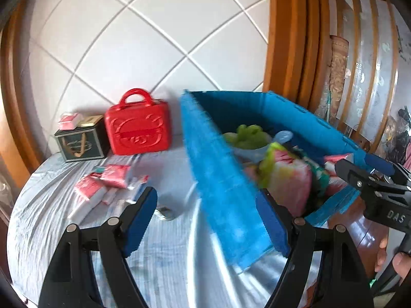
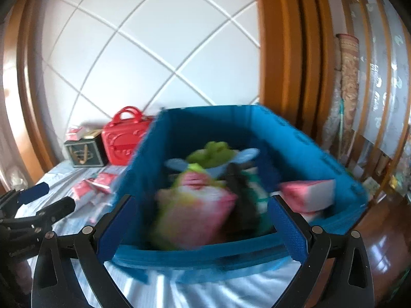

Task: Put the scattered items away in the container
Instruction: 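Move both tools back from the crate toward the remaining items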

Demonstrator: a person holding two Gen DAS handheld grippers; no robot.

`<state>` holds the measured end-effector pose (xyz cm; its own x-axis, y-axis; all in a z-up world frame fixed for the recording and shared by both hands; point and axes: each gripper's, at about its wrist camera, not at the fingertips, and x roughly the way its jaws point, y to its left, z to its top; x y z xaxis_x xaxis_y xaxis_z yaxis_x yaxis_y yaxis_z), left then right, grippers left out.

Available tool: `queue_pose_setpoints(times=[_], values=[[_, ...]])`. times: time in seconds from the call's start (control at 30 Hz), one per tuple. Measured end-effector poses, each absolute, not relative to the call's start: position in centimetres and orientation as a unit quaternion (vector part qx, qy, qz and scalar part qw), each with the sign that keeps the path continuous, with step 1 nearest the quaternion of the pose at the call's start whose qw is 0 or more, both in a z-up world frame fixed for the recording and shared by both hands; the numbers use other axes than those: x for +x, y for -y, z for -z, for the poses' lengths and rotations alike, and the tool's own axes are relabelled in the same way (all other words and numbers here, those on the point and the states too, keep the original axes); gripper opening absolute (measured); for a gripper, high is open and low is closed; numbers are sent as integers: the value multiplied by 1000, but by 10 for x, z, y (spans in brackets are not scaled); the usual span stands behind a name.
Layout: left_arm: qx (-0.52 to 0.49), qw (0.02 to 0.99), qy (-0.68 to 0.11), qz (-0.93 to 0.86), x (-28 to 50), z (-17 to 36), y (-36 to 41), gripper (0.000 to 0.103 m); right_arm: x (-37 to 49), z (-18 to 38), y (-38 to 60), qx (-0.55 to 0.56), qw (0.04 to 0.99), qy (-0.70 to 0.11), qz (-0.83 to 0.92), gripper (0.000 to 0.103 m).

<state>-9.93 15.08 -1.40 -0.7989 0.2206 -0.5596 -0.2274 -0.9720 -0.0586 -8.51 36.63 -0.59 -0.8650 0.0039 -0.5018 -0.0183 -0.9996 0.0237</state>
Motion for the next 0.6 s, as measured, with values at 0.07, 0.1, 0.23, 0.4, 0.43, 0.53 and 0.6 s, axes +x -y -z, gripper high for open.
queue_pose_setpoints(times=[0.07, 0.1, 0.23, 0.4, 0.43, 0.53, 0.6], values=[[-297, 115, -9, -948, -94, 18, -111, 79, -86, 7, -332, -260, 10, -12, -965, 103], [-299, 112, -9, -948, -91, 20, -89, 79, -87, 8, -316, -263, 9, -14, -965, 103], [-308, 104, -2, -946, -86, 29, -19, 79, -88, 12, -238, -263, -10, -11, -965, 103], [-330, 82, 25, -940, -88, 41, 52, 79, -89, 16, -166, -267, -41, 9, -963, 103], [-331, 70, 36, -941, -88, 44, 66, 79, -92, 18, -154, -269, -47, 14, -962, 103], [-343, 29, 58, -937, -95, 55, 105, 79, -103, 27, -129, -279, -64, 22, -958, 103], [-352, -2, 54, -935, -99, 62, 124, 79, -110, 38, -117, -291, -78, 24, -953, 103]])
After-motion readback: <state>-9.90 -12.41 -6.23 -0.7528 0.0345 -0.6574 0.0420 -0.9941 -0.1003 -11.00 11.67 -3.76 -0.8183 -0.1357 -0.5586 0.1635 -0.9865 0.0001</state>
